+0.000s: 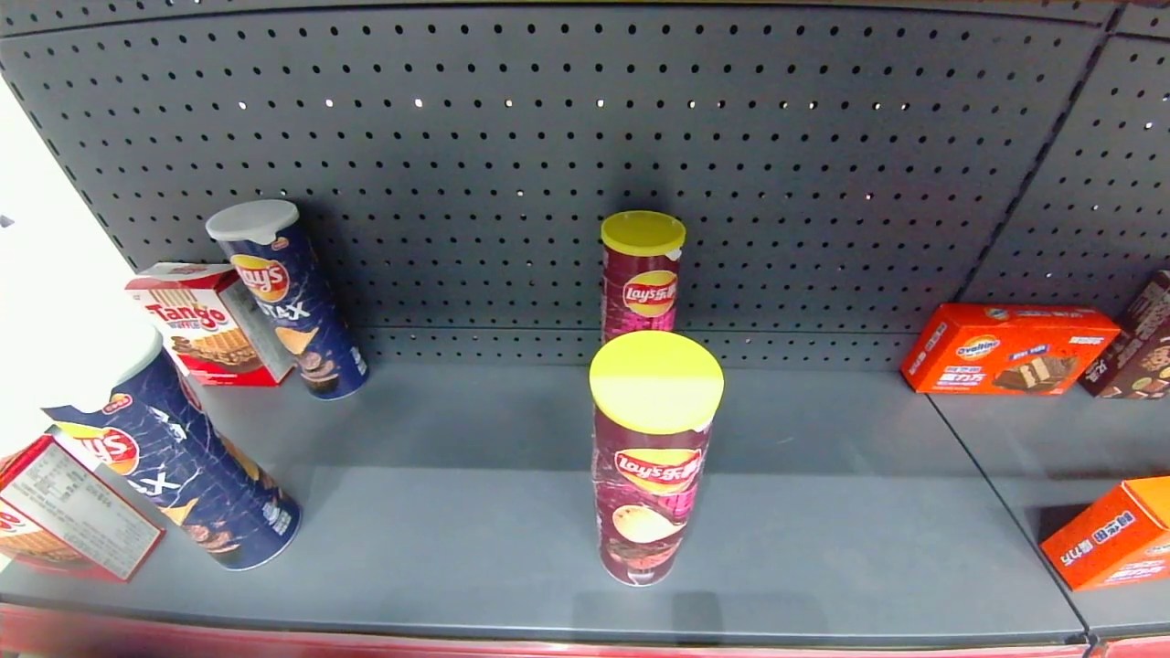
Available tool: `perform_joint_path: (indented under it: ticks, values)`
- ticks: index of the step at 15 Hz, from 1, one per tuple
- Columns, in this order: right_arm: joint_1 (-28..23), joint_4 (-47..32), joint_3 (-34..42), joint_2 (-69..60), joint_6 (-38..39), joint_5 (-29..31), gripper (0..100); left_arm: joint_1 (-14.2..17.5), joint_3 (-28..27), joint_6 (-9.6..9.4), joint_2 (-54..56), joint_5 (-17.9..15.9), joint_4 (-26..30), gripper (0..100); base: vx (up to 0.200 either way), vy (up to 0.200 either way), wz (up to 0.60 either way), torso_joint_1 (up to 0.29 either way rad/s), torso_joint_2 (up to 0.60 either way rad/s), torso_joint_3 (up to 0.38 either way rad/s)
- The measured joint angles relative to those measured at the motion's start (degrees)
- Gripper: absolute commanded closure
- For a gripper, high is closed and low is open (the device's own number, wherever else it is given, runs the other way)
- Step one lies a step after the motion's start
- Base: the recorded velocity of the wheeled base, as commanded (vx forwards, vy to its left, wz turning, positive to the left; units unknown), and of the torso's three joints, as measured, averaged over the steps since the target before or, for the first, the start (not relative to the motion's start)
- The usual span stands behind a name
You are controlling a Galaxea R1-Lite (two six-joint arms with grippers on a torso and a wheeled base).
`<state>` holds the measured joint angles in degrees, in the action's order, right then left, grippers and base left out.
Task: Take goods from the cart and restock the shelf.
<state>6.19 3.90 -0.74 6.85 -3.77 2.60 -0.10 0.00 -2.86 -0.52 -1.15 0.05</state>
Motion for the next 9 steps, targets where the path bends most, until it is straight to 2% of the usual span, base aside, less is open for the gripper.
perform_joint_path:
  ticks: [2,5,9]
  values:
    - [-0.05,-0.05,0.50,-0.96,1.54,0.27,0,0.02,0.00,0.00,0.00,0.02,-0.02,0,0.000,0.000,0.00,0.000,0.00,0.000]
    - [0.00,-4.22,0.65,-1.54,1.72,-5.17,0,0.02,0.00,0.02,0.00,0.02,-0.05,0,0.000,0.000,0.00,0.000,0.00,0.000]
    - [0.02,-4.17,0.65,-1.71,3.34,-4.49,0,0.00,0.00,0.00,0.00,0.09,-0.05,0,0.000,0.000,0.00,0.000,0.00,0.000]
